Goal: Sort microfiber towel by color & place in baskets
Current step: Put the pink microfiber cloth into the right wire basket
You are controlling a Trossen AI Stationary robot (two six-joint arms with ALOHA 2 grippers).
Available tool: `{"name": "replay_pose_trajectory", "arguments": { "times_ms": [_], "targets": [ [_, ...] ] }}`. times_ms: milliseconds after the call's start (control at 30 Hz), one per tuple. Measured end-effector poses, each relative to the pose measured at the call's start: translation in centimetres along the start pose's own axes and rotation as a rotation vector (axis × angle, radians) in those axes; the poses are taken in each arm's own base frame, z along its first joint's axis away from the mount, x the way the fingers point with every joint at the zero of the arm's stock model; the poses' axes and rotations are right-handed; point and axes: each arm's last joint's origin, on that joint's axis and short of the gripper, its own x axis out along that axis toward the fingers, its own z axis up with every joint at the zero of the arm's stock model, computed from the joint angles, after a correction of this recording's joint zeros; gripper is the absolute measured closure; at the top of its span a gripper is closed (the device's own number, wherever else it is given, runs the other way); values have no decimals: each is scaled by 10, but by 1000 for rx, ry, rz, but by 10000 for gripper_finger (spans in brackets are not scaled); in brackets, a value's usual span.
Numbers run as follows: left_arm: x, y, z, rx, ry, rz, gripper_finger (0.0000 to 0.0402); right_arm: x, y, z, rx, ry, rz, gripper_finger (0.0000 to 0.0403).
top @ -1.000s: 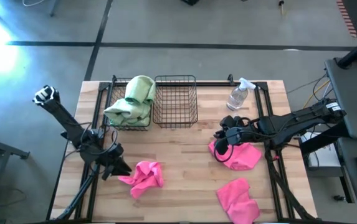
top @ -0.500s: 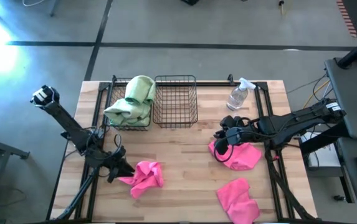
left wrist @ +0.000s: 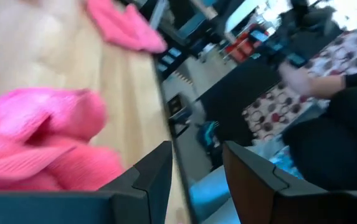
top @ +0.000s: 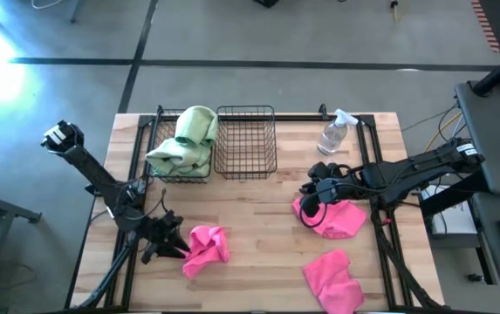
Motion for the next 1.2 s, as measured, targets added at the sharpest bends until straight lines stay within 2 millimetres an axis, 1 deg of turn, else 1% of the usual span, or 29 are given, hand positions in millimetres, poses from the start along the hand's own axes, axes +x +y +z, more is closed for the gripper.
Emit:
{"name": "replay_pose_trajectory", "arguments": {
  "times_ms": [433, 667, 933, 1200],
  "targets": [
    [14, 19, -20, -94, 88, 178, 274, 0, 0, 0, -3, 1, 0, 335],
    [15, 32, -32, -119, 162, 303, 274, 0, 0, 0, -3, 0, -1, 335],
    [13, 46, -38, -98, 223, 429, 274, 0, 0, 0, -3, 1, -1, 335],
    [14, 51, -41, -60, 251, 467, 274, 0, 0, 0, 0, 0, -1, 335]
  ]
}}
